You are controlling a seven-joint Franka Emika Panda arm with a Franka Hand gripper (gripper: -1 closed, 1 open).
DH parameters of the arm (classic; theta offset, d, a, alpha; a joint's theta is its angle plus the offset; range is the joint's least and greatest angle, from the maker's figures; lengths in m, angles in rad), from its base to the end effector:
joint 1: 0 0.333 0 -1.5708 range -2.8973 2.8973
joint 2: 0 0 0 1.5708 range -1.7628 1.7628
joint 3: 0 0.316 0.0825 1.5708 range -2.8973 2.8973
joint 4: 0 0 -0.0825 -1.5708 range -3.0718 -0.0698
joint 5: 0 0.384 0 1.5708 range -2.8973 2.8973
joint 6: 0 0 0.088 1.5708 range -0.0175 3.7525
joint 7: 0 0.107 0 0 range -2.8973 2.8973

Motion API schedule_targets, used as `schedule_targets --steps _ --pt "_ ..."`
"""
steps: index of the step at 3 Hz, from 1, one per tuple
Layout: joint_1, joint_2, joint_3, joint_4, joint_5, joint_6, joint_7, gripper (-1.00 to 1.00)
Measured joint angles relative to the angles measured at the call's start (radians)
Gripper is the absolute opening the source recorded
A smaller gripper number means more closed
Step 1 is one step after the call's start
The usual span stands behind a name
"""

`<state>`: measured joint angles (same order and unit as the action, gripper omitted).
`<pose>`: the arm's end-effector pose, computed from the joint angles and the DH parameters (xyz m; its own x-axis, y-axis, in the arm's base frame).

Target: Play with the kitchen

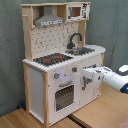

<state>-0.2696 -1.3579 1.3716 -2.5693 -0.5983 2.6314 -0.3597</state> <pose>0.1958 0.4071 0.3930 0.2039 0.7571 -0.6207 0.0518 0.6248 0.7791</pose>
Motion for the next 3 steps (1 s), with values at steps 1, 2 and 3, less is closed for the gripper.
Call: schedule_targets --steps 1,2,3 --pt "0.007 -0.02 -0.083 -0.022 0.0 0.004 -0.05 1.0" --pt "0.029 -0.036 -0.166 0.002 0.0 0.014 -0.116 1.0" --pt "0.022 -0.035 -0.101 -0.044 0.0 0.076 -0.111 1.0"
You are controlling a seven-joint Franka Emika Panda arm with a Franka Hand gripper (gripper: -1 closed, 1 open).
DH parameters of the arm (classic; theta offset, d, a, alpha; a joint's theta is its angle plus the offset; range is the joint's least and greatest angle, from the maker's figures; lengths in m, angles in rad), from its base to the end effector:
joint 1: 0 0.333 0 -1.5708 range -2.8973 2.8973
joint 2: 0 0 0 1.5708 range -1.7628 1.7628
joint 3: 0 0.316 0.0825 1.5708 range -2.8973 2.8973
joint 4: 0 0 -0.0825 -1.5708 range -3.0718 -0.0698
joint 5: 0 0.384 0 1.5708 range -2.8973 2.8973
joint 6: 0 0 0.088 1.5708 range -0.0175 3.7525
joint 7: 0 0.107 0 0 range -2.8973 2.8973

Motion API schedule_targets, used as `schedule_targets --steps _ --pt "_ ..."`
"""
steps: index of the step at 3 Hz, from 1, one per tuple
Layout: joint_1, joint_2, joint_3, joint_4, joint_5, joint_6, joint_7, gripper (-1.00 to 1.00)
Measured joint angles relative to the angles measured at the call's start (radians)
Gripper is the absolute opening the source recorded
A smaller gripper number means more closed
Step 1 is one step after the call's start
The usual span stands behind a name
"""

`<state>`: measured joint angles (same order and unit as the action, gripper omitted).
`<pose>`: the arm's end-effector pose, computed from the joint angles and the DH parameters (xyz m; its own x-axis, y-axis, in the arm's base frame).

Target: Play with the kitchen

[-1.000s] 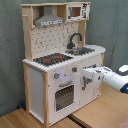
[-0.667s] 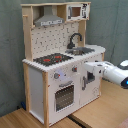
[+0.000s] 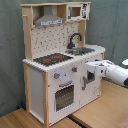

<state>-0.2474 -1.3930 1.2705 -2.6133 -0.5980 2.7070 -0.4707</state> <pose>0.1953 0.3899 0.4293 0.1902 0.7428 -0.6420 0.0330 0.6487 0.7603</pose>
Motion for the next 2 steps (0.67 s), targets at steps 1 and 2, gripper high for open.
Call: schedule_targets --steps 1,2 --pt "-0.031 -0.001 0.027 -0.058 0.0 0.08 0.008 1.0" --pt "-0.083 -0.001 0.043 -0.096 0.0 0.179 0.009 1.0"
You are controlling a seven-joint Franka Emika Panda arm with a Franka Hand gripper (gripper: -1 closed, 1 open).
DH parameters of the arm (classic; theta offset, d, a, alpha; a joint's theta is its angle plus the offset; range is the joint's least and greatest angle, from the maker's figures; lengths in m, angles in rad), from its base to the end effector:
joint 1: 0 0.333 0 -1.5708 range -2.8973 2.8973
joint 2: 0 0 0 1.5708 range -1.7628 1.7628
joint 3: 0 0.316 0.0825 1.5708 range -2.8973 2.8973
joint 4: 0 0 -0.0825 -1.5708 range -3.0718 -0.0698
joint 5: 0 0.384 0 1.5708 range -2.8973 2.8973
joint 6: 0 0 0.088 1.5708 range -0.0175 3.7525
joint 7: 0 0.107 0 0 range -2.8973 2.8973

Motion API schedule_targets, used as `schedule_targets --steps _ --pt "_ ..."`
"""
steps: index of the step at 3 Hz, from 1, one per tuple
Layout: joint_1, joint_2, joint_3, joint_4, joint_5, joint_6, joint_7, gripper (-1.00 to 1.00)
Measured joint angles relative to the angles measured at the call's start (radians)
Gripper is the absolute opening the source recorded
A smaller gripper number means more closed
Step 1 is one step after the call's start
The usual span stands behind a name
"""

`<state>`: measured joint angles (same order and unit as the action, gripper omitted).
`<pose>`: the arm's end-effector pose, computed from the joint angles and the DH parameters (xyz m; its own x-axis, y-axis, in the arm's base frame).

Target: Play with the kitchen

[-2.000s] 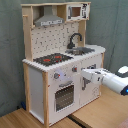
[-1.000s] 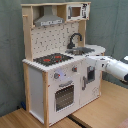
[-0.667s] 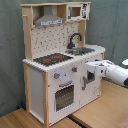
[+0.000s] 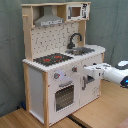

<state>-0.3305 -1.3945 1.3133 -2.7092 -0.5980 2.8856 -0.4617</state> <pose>0.2309 0.3534 0.3897 0.1278 0.7153 -0.6870 0.0933 0.6809 0.7264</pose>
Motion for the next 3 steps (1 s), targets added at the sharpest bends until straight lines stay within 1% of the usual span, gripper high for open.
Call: schedule_targets --steps 1,3 --pt "-0.07 0.0 0.013 -0.001 0.0 0.095 -0.004 1.0" --pt "-0.22 -0.008 0.028 0.018 0.0 0.27 -0.024 1.0"
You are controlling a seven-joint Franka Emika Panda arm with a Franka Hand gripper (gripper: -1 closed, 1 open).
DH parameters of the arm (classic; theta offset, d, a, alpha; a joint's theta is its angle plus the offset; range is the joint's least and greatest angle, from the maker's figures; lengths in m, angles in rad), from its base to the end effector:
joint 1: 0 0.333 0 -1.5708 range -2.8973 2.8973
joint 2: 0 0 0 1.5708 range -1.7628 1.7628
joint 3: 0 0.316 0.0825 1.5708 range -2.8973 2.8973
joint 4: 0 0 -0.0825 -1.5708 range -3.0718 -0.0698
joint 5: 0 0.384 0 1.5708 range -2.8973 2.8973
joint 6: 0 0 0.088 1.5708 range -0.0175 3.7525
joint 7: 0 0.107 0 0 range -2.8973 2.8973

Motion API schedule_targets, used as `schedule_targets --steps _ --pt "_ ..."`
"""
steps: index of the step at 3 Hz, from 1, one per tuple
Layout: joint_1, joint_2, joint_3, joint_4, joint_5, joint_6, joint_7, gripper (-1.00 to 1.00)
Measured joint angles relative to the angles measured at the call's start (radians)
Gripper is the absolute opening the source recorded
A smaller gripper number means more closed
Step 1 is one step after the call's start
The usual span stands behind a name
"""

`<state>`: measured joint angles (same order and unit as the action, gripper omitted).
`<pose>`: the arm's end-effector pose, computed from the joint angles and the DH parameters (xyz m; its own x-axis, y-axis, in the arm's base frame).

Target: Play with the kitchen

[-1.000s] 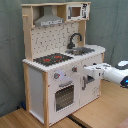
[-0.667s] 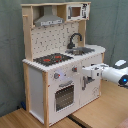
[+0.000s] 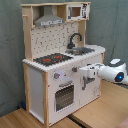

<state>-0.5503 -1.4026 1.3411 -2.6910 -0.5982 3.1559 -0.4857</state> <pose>0.2832 0.3385 0.3731 0.0268 0.6944 -0.7191 0.1102 0.7129 0.6925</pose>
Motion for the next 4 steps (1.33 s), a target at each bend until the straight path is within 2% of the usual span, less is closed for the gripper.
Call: schedule_targets --steps 1,3,4 --pt "-0.076 -0.006 0.014 0.035 0.0 0.07 -0.001 1.0" --pt "-0.226 -0.006 0.042 0.147 0.0 0.152 -0.003 1.0" --pt "-0.286 -0.008 0.08 0.195 0.002 0.207 -0.007 1.0"
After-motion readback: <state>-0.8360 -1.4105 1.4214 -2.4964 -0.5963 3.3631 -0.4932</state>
